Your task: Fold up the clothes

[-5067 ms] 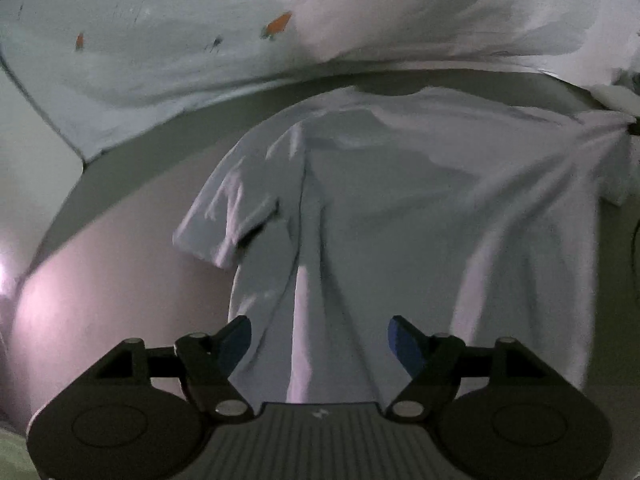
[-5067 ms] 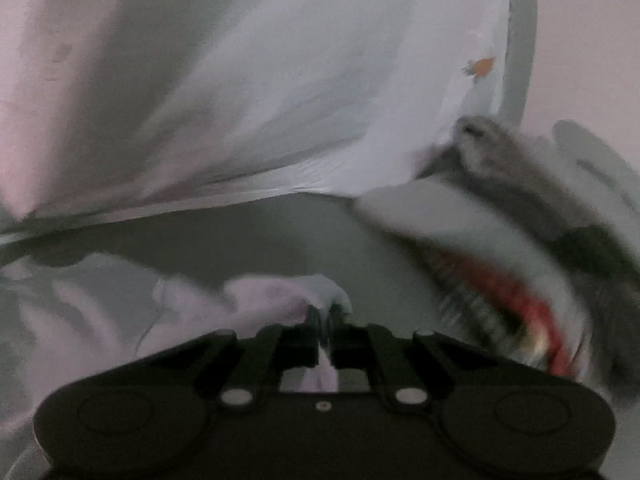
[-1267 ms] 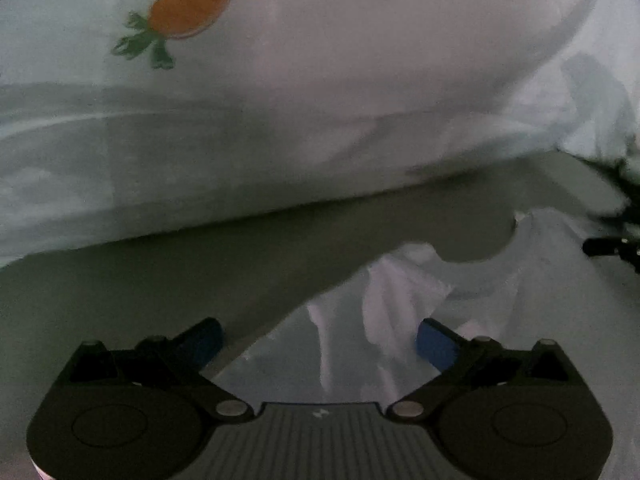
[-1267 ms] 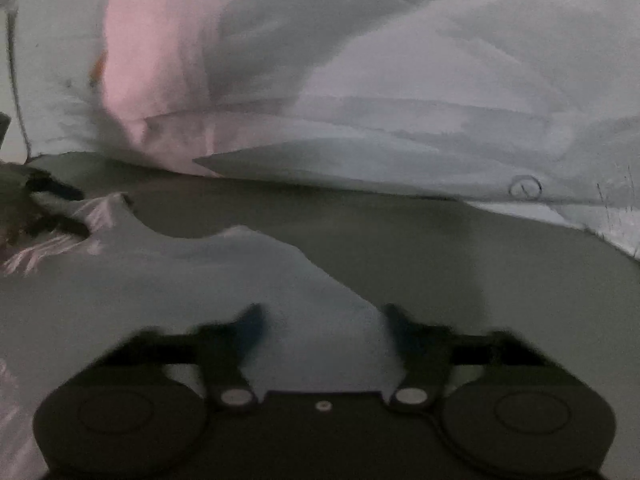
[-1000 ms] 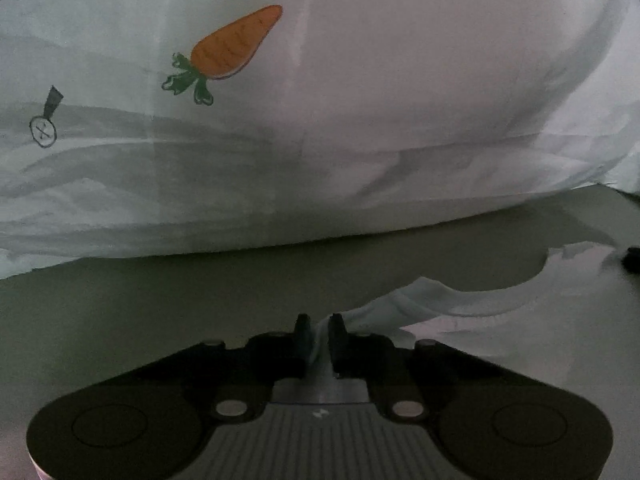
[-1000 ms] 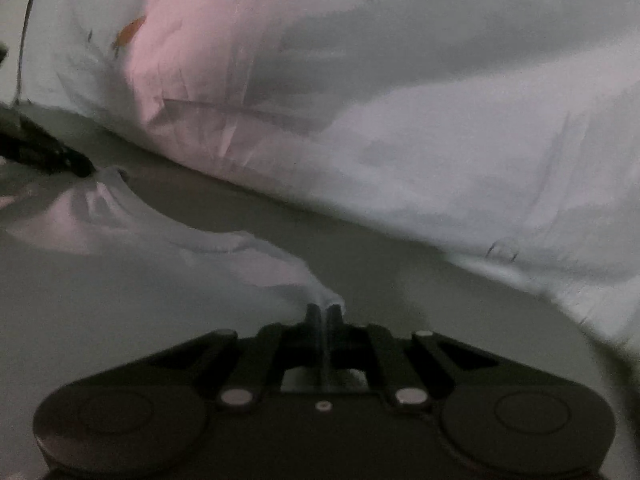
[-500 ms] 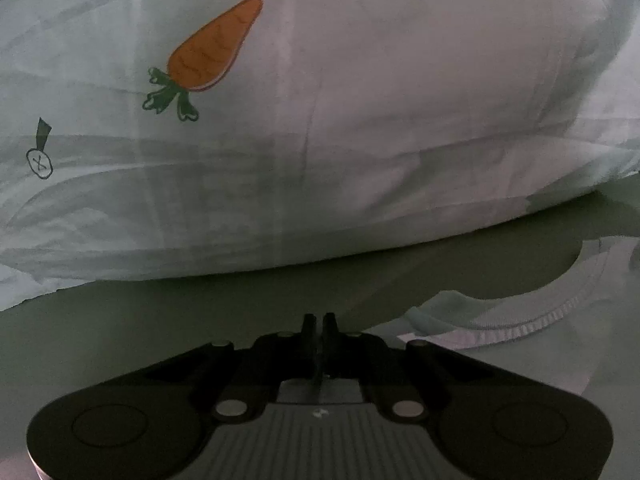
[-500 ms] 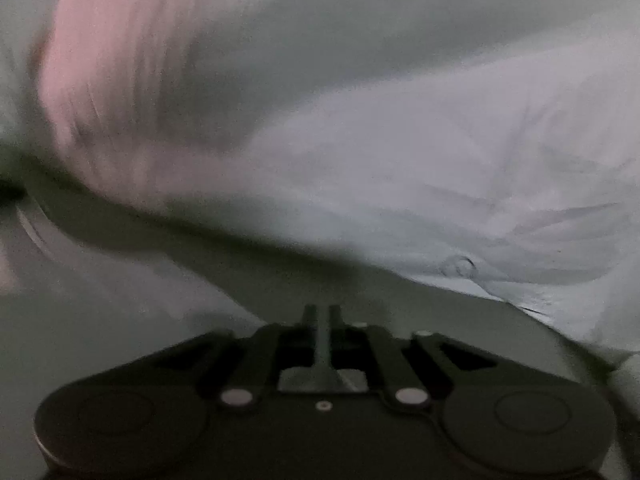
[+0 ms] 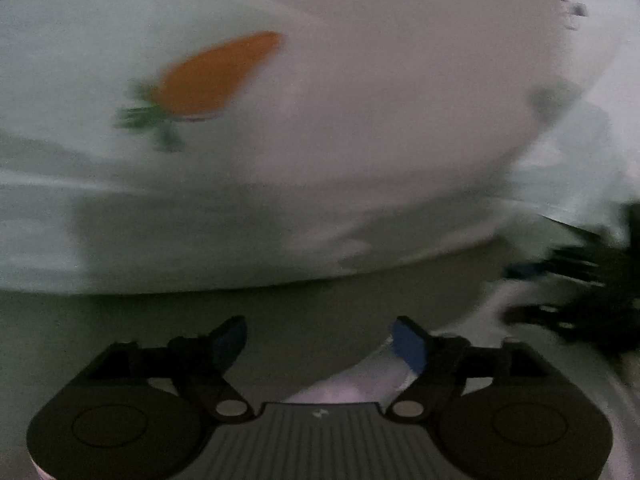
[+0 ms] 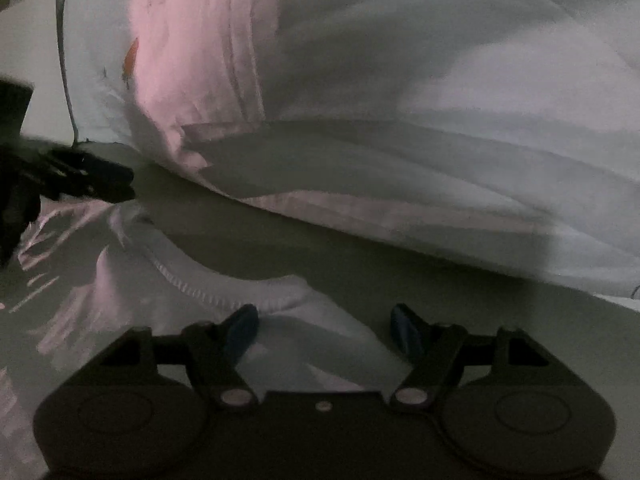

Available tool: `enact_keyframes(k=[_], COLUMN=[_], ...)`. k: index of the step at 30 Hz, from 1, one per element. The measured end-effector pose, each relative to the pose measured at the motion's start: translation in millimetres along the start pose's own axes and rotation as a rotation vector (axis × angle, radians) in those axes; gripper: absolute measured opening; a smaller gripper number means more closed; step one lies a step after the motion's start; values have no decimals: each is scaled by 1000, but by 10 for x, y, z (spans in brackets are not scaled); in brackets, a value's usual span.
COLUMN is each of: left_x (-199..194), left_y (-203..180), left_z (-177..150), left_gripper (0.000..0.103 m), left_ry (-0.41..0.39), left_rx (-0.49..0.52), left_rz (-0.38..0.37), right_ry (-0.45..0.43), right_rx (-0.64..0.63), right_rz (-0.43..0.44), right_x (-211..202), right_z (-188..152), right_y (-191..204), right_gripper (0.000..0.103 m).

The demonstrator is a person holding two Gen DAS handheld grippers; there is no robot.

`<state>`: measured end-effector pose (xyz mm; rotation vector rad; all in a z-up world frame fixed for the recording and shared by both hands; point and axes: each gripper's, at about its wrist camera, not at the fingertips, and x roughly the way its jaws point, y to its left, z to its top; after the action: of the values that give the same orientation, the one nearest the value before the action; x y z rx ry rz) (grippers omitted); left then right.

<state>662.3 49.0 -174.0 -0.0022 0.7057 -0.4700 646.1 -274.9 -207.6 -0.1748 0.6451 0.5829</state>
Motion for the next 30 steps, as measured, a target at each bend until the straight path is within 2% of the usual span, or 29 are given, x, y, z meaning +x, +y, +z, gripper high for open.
enact_keyframes(k=[1, 2, 4, 6, 11, 13, 14, 15, 16, 17, 18, 19, 20, 21, 23, 25, 27, 30], left_x=[70, 177, 335, 376, 467, 514, 524, 465, 407, 324, 179, 135, 80, 45, 94, 208, 304, 265], left_y=[-37, -99, -222, -339, -253, -253, -262, -281, -301, -310, -290, -293, -313, -391, -629, -821, -873, -690], left_z=[18, 27, 11, -44, -8, -27, -52, -113, -174, -233, -280, -311, -344, -382, -415, -386, -279, -101], left_gripper=[97, 97, 97, 98, 99, 98, 95, 80, 64, 50, 30, 25, 20, 18, 15, 14, 14, 14], left_ry=[35, 78, 151, 157, 153, 115, 91, 66, 41, 17, -2, -28, -59, -89, -105, -96, -83, -97], left_rx=[23, 56, 122, 175, 122, 118, 117, 119, 121, 118, 75, -25, -114, -173, -172, -145, -148, -250], left_rz=[-37, -46, -58, -67, -175, -164, -144, -88, -31, 16, 31, 54, 96, 147, 265, 355, 369, 333], right_ry=[-5, -11, -20, -23, -26, -26, -27, -29, -30, -39, -49, -59, -69, -74, -91, -125, -161, -163], right_rx=[-17, -29, -45, -56, -58, -58, -62, -65, -69, -122, -176, -230, -284, -376, -584, -692, -743, -765], right_rz=[-1, 9, 18, 12, 7, 8, 9, 11, 13, -27, -68, -109, -151, -226, -376, -490, -569, -635], right_x=[-4, -23, -68, -85, -130, -146, -133, -120, -106, -107, -108, -109, -111, -95, -21, 1, 4, 113], right_z=[-30, -49, -77, -90, -86, -91, -80, -70, -59, -76, -94, -112, -130, -185, -346, -469, -525, -485], right_y=[28, 35, 42, 49, 39, 28, 40, 53, 66, 169, 275, 380, 486, 645, 978, 1129, 1185, 1154], right_gripper=[71, 64, 62, 61, 61, 61, 61, 59, 51, 35, 23, 16, 7, 4, 3, 3, 3, 2])
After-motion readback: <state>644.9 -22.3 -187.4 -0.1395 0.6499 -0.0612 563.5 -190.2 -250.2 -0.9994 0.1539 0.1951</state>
